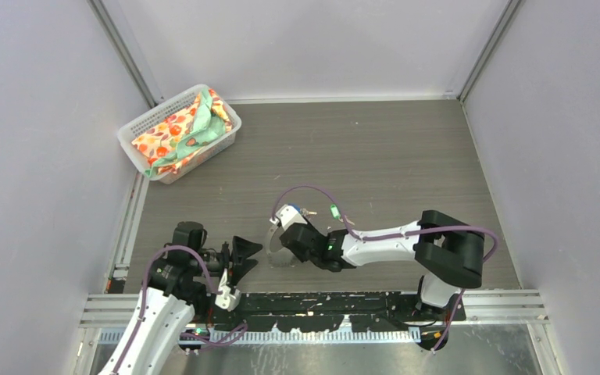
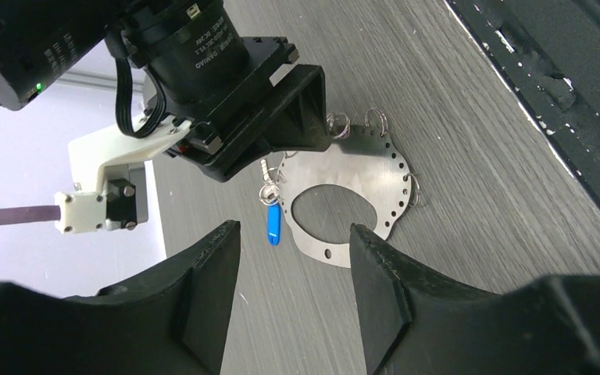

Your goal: Put the keys on the keyring

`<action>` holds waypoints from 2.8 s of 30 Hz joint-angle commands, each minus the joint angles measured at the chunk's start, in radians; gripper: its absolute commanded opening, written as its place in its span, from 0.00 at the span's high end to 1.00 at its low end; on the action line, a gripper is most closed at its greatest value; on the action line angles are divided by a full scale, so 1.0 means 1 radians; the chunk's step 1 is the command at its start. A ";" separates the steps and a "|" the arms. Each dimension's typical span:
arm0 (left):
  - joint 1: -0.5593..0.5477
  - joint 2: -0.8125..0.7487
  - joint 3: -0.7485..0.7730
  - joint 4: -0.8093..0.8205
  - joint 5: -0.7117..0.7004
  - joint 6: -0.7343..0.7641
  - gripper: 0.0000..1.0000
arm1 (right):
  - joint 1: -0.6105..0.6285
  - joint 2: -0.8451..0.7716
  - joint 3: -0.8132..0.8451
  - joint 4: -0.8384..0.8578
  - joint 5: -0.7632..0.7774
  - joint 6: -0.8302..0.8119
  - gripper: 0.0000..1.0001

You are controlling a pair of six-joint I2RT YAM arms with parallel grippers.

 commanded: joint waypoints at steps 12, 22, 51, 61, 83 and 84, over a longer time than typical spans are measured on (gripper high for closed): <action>0.001 -0.018 0.025 -0.039 0.025 0.054 0.45 | 0.074 -0.122 -0.041 -0.072 0.066 0.141 0.47; 0.001 -0.028 0.027 -0.046 0.026 0.055 0.45 | 0.067 -0.122 -0.098 0.019 0.025 0.109 0.53; 0.001 -0.036 0.028 -0.062 0.034 0.069 0.45 | 0.023 -0.146 -0.071 -0.004 -0.044 0.005 0.99; 0.000 0.051 -0.031 0.023 0.065 0.136 0.35 | -0.027 -0.329 0.023 -0.113 -0.203 -0.043 0.99; -0.028 0.159 0.068 0.506 0.081 -1.311 0.10 | -0.079 -0.392 0.262 -0.182 -0.291 0.030 0.99; -0.028 0.162 0.064 0.549 0.056 -1.377 0.10 | -0.079 -0.392 0.271 -0.176 -0.288 0.035 0.99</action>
